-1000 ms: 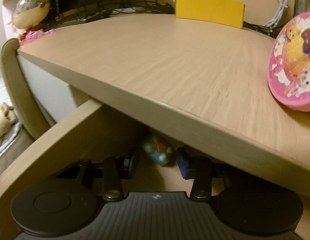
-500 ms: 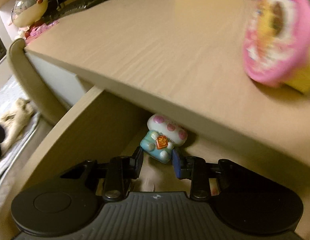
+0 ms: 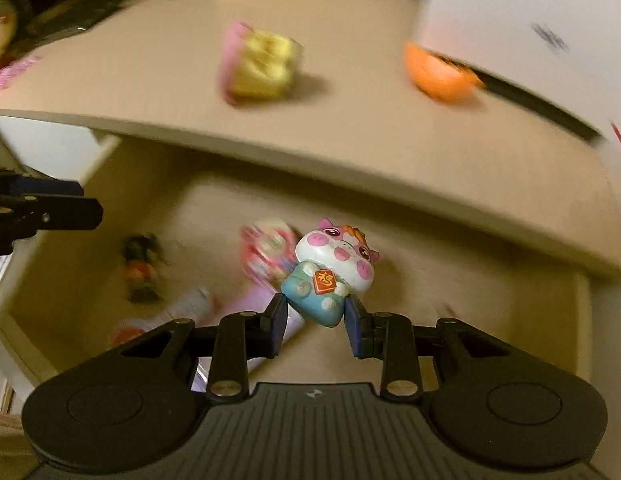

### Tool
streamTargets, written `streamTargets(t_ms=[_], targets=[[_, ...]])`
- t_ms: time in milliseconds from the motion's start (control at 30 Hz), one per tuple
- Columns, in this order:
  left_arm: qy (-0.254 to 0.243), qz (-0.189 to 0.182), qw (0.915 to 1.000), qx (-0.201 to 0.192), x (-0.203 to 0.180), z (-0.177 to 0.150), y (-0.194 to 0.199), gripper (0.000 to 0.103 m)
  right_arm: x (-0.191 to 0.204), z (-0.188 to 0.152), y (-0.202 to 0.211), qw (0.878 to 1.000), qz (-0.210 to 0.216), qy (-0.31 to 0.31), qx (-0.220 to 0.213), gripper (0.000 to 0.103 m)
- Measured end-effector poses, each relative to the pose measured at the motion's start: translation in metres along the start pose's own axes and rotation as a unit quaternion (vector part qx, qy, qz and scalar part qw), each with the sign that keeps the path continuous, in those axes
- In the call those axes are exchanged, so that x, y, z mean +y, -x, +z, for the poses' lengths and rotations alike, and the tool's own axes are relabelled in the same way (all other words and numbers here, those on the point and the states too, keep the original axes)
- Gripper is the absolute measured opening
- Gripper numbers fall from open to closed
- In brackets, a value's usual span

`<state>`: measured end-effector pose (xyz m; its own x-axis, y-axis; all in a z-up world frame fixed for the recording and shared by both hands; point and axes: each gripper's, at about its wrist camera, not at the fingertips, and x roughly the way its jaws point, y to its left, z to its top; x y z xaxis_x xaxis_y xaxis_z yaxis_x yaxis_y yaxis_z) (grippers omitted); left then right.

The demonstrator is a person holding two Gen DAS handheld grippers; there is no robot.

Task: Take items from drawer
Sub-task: 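Reach into the drawer and grasp the pink keychain card with the left tool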

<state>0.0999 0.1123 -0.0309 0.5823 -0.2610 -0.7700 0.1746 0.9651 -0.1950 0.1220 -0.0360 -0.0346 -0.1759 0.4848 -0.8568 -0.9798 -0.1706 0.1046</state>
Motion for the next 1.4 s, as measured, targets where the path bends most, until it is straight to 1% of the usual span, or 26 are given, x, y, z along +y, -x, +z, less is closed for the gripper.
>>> streamTargets(t_ms=[67,133,200,233,300,333,367,467,533,600,667,700,800,833,867,933,967,1000,1033,1067,1100,1233,1300,1333,1367,1400], targets=[[-0.030,-0.009,0.9991,0.026,-0.013,0.003,-0.017,0.050,-0.002,-0.005,-0.006,1.000,-0.004,-0.003,0.012,0.031],[-0.034,-0.025,0.9979,0.049,-0.024,0.007,-0.032,0.050,-0.018,-0.020,-0.012,1.000,-0.002,-0.014,0.027,0.033],[-0.017,-0.030,0.9974,0.063,-0.031,0.010,-0.044,0.050,-0.024,-0.026,-0.015,0.999,0.002,-0.029,0.032,0.046],[-0.010,-0.028,0.9972,0.068,-0.034,0.012,-0.049,0.050,-0.027,-0.030,-0.015,0.999,-0.003,-0.037,0.029,0.055],[-0.004,-0.028,0.9963,0.081,-0.039,0.013,-0.055,0.050,-0.030,-0.033,-0.012,0.999,-0.008,-0.051,0.015,0.058],[-0.009,-0.032,0.9955,0.089,-0.042,0.013,-0.058,0.050,-0.033,-0.036,-0.009,0.998,-0.003,-0.057,0.009,0.063],[-0.019,-0.035,0.9944,0.098,-0.045,0.013,-0.060,0.050,-0.035,-0.037,-0.007,0.998,-0.002,-0.056,0.004,0.066],[-0.069,-0.037,0.9884,0.130,-0.055,0.010,-0.070,0.050,-0.035,-0.041,-0.006,0.998,0.002,-0.059,-0.002,0.066],[-0.097,-0.048,0.9817,0.157,-0.061,0.007,-0.078,0.048,-0.037,-0.041,-0.006,0.998,0.009,-0.060,-0.002,0.066],[-0.118,-0.048,0.9748,0.183,-0.067,0.003,-0.087,0.048,-0.040,-0.040,-0.006,0.998,0.018,-0.063,0.000,0.067],[-0.143,-0.044,0.9689,0.197,-0.072,-0.002,-0.093,0.048,-0.044,-0.038,-0.005,0.997,0.026,-0.069,0.006,0.069],[-0.153,-0.041,0.9668,0.200,-0.073,-0.003,-0.096,0.051,-0.044,-0.036,-0.007,0.998,0.026,-0.063,0.010,0.070],[-0.152,-0.059,0.9643,0.209,-0.073,-0.001,-0.103,0.053,-0.040,-0.025,-0.009,1.000,0.007,-0.016,0.018,0.078],[-0.148,-0.065,0.9633,0.214,-0.072,0.000,-0.107,0.052,-0.039,-0.021,-0.011,1.000,0.002,0.000,0.024,0.083],[-0.145,-0.071,0.9618,0.221,-0.074,-0.001,-0.110,0.052,-0.039,-0.017,-0.014,0.999,0.002,0.014,0.032,0.083],[-0.157,-0.083,0.9539,0.242,-0.078,-0.003,-0.118,0.045,-0.042,-0.010,-0.021,0.999,0.005,0.020,0.050,0.083],[-0.167,-0.087,0.9522,0.241,-0.081,-0.003,-0.117,0.044,-0.044,-0.006,-0.025,0.998,0.013,0.017,0.062,0.083],[-0.171,-0.092,0.9510,0.240,-0.082,-0.004,-0.119,0.041,-0.047,-0.001,-0.031,0.997,0.023,0.011,0.076,0.083],[-0.170,-0.095,0.9511,0.239,-0.083,-0.005,-0.120,0.033,-0.048,0.002,-0.036,0.996,0.031,0.006,0.084,0.083],[-0.168,-0.095,0.9520,0.238,-0.083,-0.005,-0.121,0.032,-0.049,0.005,-0.040,0.995,0.037,0.005,0.092,0.083],[-0.164,-0.093,0.9529,0.237,-0.081,-0.004,-0.122,0.027,-0.050,0.009,-0.046,0.994,0.043,0.002,0.102,0.083],[-0.151,-0.085,0.9562,0.236,-0.073,-0.002,-0.122,0.027,-0.044,0.015,-0.062,0.991,0.046,0.002,0.124,0.081],[-0.145,-0.089,0.9576,0.232,-0.067,0.000,-0.120,0.027,-0.041,0.015,-0.070,0.990,0.049,0.001,0.133,0.076],[-0.143,-0.092,0.9580,0.231,-0.065,0.000,-0.119,0.026,-0.040,0.015,-0.071,0.989,0.053,-0.002,0.136,0.072],[-0.140,-0.095,0.9585,0.229,-0.063,0.002,-0.118,0.026,-0.039,0.015,-0.072,0.989,0.057,-0.003,0.138,0.063],[-0.138,-0.099,0.9590,0.227,-0.061,0.003,-0.116,0.026,-0.037,0.016,-0.072,0.988,0.065,-0.004,0.140,0.059]])
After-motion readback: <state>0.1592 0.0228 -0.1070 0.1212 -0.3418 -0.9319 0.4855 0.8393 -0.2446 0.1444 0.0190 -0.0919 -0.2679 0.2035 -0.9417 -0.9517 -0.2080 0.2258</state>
